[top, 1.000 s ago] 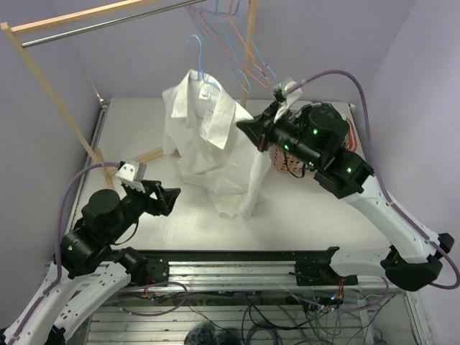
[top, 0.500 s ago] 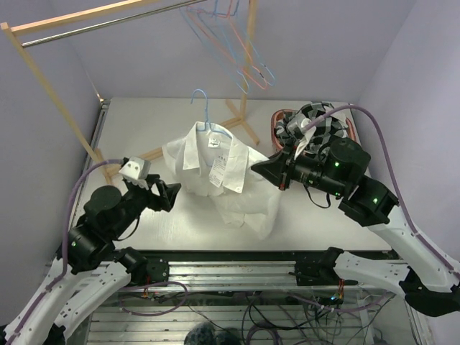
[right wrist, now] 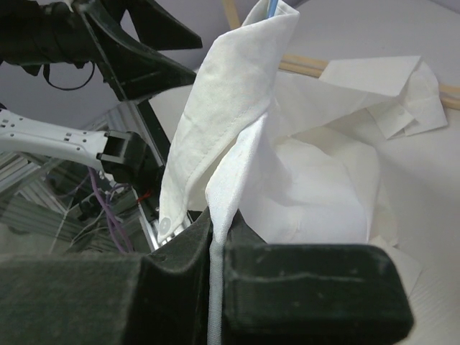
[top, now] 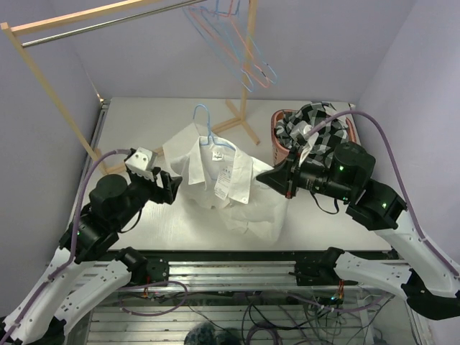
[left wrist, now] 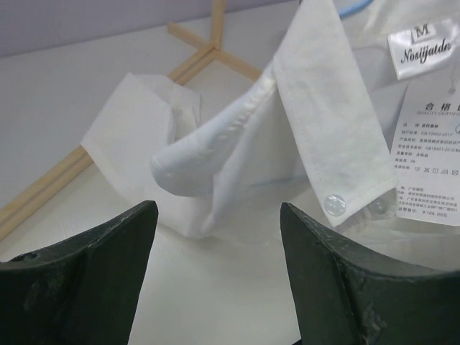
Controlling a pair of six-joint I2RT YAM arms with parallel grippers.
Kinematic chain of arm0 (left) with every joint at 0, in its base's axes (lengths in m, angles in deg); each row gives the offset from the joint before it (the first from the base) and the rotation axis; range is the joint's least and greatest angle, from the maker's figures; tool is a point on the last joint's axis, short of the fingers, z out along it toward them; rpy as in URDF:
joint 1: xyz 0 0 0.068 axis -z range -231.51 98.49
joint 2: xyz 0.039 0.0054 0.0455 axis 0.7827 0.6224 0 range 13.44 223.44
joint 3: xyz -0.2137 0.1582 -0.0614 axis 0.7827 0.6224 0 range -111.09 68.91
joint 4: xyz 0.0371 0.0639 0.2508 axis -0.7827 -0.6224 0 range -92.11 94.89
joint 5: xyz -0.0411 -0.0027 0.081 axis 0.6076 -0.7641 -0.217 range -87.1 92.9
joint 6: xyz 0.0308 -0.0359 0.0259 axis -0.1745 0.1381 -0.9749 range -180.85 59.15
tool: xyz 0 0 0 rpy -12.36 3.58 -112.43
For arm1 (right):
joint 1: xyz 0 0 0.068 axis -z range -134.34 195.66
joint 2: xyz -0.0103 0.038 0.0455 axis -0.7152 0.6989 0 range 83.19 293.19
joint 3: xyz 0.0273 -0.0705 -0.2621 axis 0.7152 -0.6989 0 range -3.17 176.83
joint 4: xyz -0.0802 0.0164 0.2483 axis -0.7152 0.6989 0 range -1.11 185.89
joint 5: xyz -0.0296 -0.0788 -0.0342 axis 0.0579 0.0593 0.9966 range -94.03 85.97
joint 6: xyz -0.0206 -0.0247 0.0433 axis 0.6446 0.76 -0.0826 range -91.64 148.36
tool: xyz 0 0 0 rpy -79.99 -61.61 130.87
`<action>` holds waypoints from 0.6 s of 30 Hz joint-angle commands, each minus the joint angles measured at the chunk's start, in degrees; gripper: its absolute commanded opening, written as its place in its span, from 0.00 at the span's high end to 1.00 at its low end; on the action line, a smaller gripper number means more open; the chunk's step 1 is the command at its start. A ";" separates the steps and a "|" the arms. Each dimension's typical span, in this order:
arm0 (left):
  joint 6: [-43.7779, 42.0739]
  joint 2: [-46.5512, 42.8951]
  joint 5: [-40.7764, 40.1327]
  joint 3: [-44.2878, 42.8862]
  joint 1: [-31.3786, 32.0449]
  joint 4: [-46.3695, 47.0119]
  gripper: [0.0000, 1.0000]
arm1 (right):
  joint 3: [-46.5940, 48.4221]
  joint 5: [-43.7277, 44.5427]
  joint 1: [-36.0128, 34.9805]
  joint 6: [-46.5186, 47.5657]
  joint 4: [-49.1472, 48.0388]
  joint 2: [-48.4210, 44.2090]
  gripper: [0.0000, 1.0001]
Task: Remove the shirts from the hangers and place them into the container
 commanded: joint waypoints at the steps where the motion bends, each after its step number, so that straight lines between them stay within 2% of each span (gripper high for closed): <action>1: -2.39 -1.28 -2.24 -2.32 0.36 0.61 0.20 | 1.16 -0.25 -0.25 0.42 0.70 -2.62 1.00; 18: -4.07 7.15 2.03 -0.51 0.41 5.85 0.20 | 3.03 -9.07 -0.22 -3.01 1.36 -5.21 1.00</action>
